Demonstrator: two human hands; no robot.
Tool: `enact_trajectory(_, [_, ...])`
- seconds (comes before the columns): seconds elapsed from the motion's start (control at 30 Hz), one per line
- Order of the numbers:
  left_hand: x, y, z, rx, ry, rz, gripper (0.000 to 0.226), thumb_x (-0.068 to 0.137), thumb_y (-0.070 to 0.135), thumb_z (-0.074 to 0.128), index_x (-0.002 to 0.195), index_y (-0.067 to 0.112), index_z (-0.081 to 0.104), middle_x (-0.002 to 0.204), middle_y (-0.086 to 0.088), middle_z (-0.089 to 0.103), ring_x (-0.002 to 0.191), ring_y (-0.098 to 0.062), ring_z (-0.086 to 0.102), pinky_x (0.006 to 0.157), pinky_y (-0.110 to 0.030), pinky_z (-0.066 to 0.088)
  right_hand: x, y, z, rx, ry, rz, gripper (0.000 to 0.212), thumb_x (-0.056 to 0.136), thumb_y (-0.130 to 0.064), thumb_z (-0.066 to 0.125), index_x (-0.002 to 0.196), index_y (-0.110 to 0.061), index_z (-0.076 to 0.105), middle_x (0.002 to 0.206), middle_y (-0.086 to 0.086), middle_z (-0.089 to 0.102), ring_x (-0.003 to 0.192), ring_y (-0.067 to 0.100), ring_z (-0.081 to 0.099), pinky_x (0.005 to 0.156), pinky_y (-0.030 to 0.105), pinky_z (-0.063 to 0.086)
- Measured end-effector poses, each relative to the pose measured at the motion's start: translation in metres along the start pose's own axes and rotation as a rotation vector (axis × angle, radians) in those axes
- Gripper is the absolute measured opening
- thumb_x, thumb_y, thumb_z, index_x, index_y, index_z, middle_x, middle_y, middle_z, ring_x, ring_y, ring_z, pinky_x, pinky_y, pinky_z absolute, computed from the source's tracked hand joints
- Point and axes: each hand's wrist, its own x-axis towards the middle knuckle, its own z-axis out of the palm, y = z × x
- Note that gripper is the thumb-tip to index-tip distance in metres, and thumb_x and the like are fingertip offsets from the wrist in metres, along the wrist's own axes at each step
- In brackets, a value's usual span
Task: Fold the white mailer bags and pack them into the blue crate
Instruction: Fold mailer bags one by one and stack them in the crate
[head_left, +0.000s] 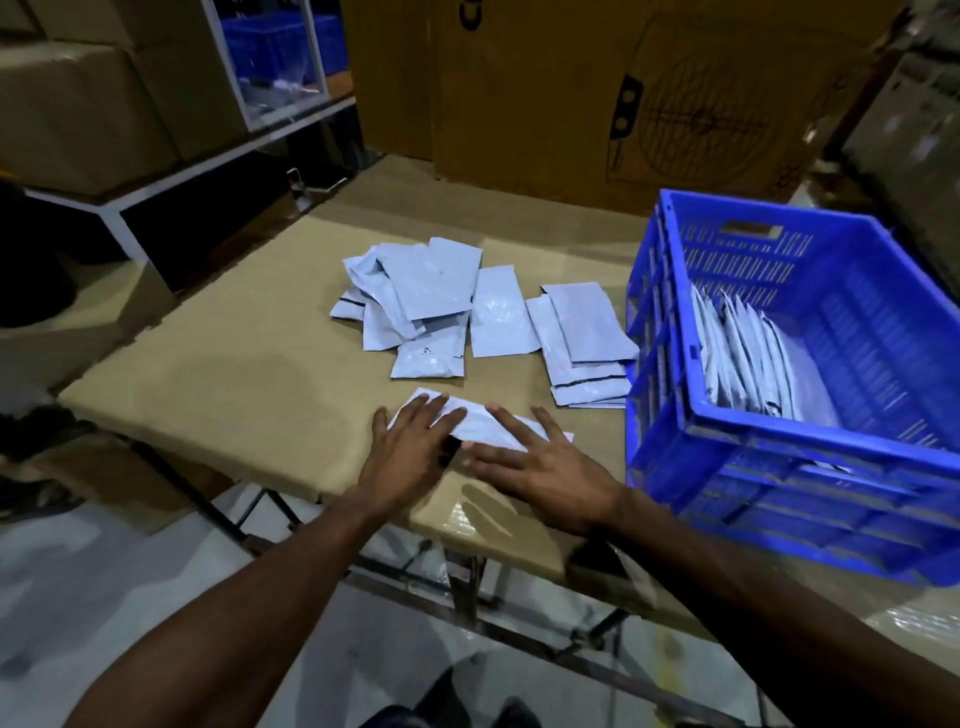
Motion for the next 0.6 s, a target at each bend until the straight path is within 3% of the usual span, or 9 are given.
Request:
enact_trajectory(0.07, [0.0, -0.002, 0.0, -0.086, 0.035, -0.002, 0.046, 0.096, 0.041, 0.046, 0.143, 0.041, 0.045, 0.156, 0.007, 0.042, 0.146, -0.02, 0.034, 0.104, -0.059, 0.035, 0.005, 0.001, -0.002, -0.066, -0.04, -0.07, 0.049, 0.093, -0.017, 0.059, 0.14, -0.026, 0.049, 0.15, -0.008, 0.047, 0.148, 0.042, 0.02, 0.106, 0.071, 0.031])
enact_trajectory(0.1, [-0.001, -0.003, -0.002, -0.142, 0.054, 0.0, 0.046, 0.096, 0.043, 0.039, 0.141, 0.041, 0.047, 0.155, 0.006, 0.044, 0.145, -0.021, 0.035, 0.102, -0.058, 0.037, 0.007, 0.002, -0.006, -0.08, -0.056, -0.075, 0.04, 0.095, -0.017, 0.053, 0.134, -0.025, 0.055, 0.145, -0.007, 0.052, 0.146, 0.041, 0.027, 0.103, 0.065, 0.039])
enact_trajectory(0.2, [-0.003, -0.005, -0.006, -0.27, 0.196, 0.021, 0.053, 0.098, 0.039, 0.036, 0.151, 0.035, 0.037, 0.158, 0.0, 0.039, 0.145, -0.026, 0.035, 0.106, -0.057, 0.038, 0.018, 0.008, -0.014, -0.053, -0.066, -0.037, 0.038, 0.094, -0.019, 0.03, 0.122, -0.022, 0.056, 0.135, -0.002, 0.058, 0.133, 0.035, 0.047, 0.074, 0.044, 0.056])
enact_trajectory(0.27, [-0.003, -0.001, -0.007, -0.431, 0.34, -0.046, 0.065, 0.102, 0.033, 0.042, 0.161, 0.026, 0.014, 0.166, -0.005, 0.023, 0.151, -0.025, 0.026, 0.118, -0.047, 0.029, 0.028, 0.009, -0.029, -0.029, -0.061, 0.008, 0.026, 0.09, -0.018, 0.037, 0.113, -0.023, 0.048, 0.129, 0.001, 0.058, 0.122, 0.032, 0.054, 0.063, 0.043, 0.056])
enact_trajectory(0.33, [0.0, 0.005, -0.009, -0.554, 0.381, -0.183, 0.076, 0.101, 0.036, 0.043, 0.161, 0.019, 0.0, 0.169, -0.006, 0.009, 0.154, -0.023, 0.014, 0.121, -0.039, 0.02, 0.034, 0.013, -0.048, 0.01, 0.05, 0.062, 0.027, 0.084, -0.01, 0.056, 0.108, -0.022, 0.055, 0.124, -0.001, 0.062, 0.105, 0.03, 0.06, 0.059, 0.041, 0.055])
enact_trajectory(0.4, [0.006, 0.013, -0.006, -0.539, 0.359, -0.236, 0.079, 0.099, 0.041, 0.038, 0.16, 0.013, -0.002, 0.169, -0.01, 0.006, 0.154, -0.026, 0.014, 0.117, -0.045, 0.025, 0.035, 0.021, -0.071, 0.088, 0.159, 0.18, 0.033, 0.083, -0.009, 0.06, 0.115, -0.018, 0.063, 0.123, 0.001, 0.065, 0.094, 0.034, 0.064, 0.06, 0.041, 0.055])
enact_trajectory(0.47, [0.012, 0.023, 0.0, -0.469, 0.288, -0.22, 0.081, 0.095, 0.048, 0.031, 0.16, 0.016, -0.004, 0.169, -0.01, 0.006, 0.153, -0.028, 0.017, 0.113, -0.05, 0.03, 0.036, 0.037, -0.092, 0.189, 0.26, 0.292, 0.039, 0.086, -0.013, 0.051, 0.123, -0.017, 0.062, 0.119, 0.007, 0.067, 0.092, 0.038, 0.065, 0.067, 0.045, 0.054])
enact_trajectory(0.6, [0.025, 0.049, 0.01, -0.309, 0.077, -0.136, 0.085, 0.09, 0.059, 0.018, 0.161, 0.018, -0.006, 0.169, -0.007, 0.0, 0.153, -0.026, 0.015, 0.115, -0.058, 0.025, 0.031, 0.08, -0.14, 0.275, 0.504, 0.484, 0.048, 0.079, -0.019, 0.046, 0.123, -0.019, 0.066, 0.107, 0.014, 0.073, 0.093, 0.039, 0.068, 0.075, 0.047, 0.056])
